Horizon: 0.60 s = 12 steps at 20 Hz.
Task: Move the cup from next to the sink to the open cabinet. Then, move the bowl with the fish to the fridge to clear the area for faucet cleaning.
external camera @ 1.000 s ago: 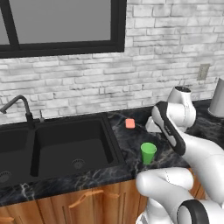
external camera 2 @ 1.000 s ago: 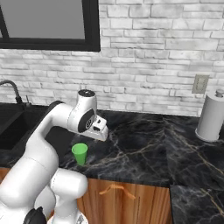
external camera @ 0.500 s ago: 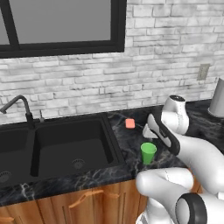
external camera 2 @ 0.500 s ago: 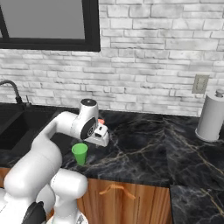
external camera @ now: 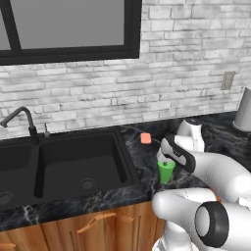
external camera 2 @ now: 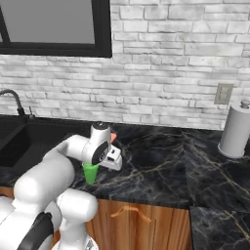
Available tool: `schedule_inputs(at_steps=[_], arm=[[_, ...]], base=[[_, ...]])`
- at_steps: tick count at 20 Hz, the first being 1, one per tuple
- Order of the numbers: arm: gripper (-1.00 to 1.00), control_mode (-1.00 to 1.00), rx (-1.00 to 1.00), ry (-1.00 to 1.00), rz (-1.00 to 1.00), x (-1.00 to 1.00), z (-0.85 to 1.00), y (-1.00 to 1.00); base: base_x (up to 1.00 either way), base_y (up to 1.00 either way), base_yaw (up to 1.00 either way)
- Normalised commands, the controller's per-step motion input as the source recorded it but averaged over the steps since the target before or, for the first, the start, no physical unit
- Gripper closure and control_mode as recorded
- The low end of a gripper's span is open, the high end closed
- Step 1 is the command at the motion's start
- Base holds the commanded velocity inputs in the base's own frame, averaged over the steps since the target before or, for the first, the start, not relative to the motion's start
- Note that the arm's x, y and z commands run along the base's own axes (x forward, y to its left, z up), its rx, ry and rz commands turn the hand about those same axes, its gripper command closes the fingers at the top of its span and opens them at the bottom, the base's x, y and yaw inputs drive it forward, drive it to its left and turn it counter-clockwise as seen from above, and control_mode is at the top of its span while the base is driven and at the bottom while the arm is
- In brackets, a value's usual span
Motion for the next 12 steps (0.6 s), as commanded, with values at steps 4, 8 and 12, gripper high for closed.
schedule_inputs(at_steps=[4,8,12], arm=[[-1.00,-1.00,0.00,0.00,0.00,0.03,-0.36,0.00],[1.00,-1.00,0.00,0.03,0.00,-0.06,-0.36,0.14],[1.00,-1.00,0.00,0.01,0.00,0.00,-0.01,0.00]], base=[[0.00,0.00,0.00],[0.00,0.00,0.00],[0.00,0.00,0.00]])
